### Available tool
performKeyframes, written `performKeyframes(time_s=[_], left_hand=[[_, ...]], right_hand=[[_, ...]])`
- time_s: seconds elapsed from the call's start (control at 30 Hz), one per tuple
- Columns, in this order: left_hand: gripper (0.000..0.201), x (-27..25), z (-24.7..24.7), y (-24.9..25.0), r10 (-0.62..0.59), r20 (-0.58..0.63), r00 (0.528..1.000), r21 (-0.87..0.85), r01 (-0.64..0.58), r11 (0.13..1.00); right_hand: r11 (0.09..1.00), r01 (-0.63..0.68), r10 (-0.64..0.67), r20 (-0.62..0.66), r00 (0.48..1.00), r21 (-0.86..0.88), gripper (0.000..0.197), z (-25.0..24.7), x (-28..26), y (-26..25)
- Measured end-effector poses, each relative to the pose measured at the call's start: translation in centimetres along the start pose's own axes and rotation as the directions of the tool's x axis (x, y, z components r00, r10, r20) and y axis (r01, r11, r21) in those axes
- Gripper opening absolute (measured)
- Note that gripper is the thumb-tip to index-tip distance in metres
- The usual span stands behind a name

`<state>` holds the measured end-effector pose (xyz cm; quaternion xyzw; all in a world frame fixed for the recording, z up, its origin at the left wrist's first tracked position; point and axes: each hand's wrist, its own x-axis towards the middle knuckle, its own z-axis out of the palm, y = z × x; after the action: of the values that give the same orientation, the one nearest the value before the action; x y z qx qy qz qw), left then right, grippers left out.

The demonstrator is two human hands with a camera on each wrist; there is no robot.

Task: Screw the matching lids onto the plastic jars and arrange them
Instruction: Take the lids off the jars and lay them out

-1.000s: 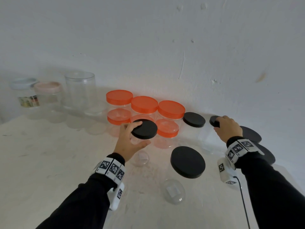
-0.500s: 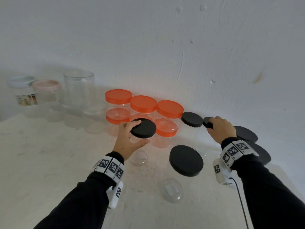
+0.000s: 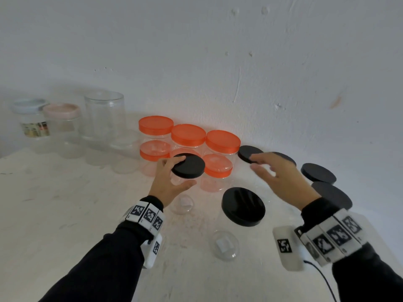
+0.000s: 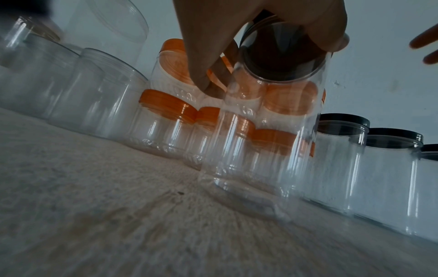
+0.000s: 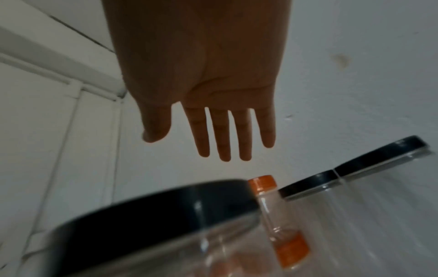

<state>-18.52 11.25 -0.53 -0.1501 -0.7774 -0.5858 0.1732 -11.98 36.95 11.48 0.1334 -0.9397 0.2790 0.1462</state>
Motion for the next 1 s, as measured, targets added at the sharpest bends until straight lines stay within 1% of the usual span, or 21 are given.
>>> performKeyframes(time_s=[0.07, 0.17, 0.2, 0.27, 0.37, 0.43, 0.53, 0.67, 0.77, 0.9, 1.0], left_hand=[[0.067, -0.1, 0.1, 0.1, 0.003, -0.004, 1.0, 0.009, -0.003, 1.0], [0.066, -0.1, 0.1, 0.3, 0.006, -0.011, 1.0, 0.023, -0.005, 1.0], [0.067, -0.1, 0.0, 0.3, 0.007, -0.013, 1.0, 0.026, -0.007, 1.0], [0.072, -0.2, 0.0, 0.4, 0.014, -0.015, 1.0, 0.03, -0.014, 0.999], [0.074, -0.2, 0.0, 0.6, 0.011, -0.022, 1.0, 0.042, -0.01, 0.999], [0.069, -0.2, 0.0, 0.8, -0.002, -0.024, 1.0, 0.052, 0.003, 0.999], [0.065, -0.2, -0.1, 1.1, -0.015, -0.011, 1.0, 0.065, 0.016, 0.998], [0.063, -0.6, 0.4, 1.8, -0.027, 0.051, 0.998, 0.053, 0.025, 0.998], [0.062, -1.2, 1.6, 2.4, -0.01, 0.107, 0.994, 0.01, 0.009, 1.0], [0.061, -1.5, 3.7, 3.1, 0.011, 0.203, 0.979, -0.021, -0.007, 1.0], [0.062, -1.4, 5.5, 3.7, 0.02, 0.263, 0.965, -0.045, -0.008, 0.999]], right_hand=[[0.998, 0.063, -0.061, 0.11, 0.992, -0.017, 0.047, 0.3, -1.8, -1.9], [0.972, 0.128, -0.058, 0.325, 0.944, -0.199, 0.075, 1.2, -3.4, -3.1], [0.957, 0.155, -0.055, 0.371, 0.927, -0.246, 0.081, 1.7, -3.8, -3.1], [0.94, 0.186, -0.055, 0.41, 0.911, -0.287, 0.084, 2.6, -4.4, -2.7], [0.945, 0.171, -0.057, 0.377, 0.925, -0.278, 0.084, 3.7, -5.2, -2.1], [0.946, 0.158, -0.056, 0.339, 0.939, -0.282, 0.082, 4.1, -5.5, -1.9], [0.945, 0.126, -0.025, 0.317, 0.948, -0.301, 0.08, 4.1, -5.7, -1.5], [0.936, 0.083, 0.024, 0.298, 0.954, -0.342, 0.079, 3.2, -5.7, -0.3], [0.92, 0.026, 0.084, 0.262, 0.962, -0.39, 0.078, 2.4, -5.6, 1.2], [0.863, -0.058, 0.139, 0.126, 0.982, -0.502, 0.074, 1.7, -5.7, 2.9], [0.85, -0.12, 0.159, 0.034, 0.987, -0.512, 0.069, 1.4, -5.8, 3.6]])
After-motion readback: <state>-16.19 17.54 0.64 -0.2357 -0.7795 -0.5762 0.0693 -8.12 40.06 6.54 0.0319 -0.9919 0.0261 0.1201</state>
